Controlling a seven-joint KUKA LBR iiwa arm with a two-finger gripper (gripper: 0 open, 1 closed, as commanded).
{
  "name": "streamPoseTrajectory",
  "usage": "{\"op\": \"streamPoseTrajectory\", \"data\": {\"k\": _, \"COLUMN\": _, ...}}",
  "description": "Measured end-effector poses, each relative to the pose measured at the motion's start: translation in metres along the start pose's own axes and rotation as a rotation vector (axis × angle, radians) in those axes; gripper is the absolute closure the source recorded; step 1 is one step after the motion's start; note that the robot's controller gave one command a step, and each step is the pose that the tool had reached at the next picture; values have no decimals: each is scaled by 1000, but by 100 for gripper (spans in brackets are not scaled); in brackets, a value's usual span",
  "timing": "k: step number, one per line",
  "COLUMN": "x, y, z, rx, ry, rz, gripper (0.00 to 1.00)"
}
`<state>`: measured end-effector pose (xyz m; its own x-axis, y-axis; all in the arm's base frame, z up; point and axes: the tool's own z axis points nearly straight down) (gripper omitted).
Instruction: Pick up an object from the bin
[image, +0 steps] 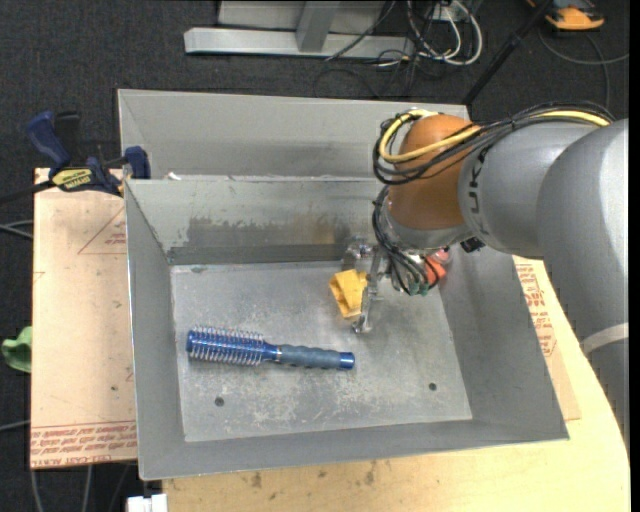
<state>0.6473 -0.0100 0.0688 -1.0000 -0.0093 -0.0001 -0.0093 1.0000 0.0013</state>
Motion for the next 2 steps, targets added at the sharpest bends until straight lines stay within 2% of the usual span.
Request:
{"op": "streamPoseTrajectory", "data": {"k": 1, "x": -1, "y": 1, "z": 0, "rx": 0, "ry": -2, "rz": -2, "gripper": 0}}
{"op": "streamPoseTrajectory", "data": {"k": 2, "x": -1, "y": 1, "z": -1, "rx": 1, "ry": -3, "rz": -2, "gripper": 100}}
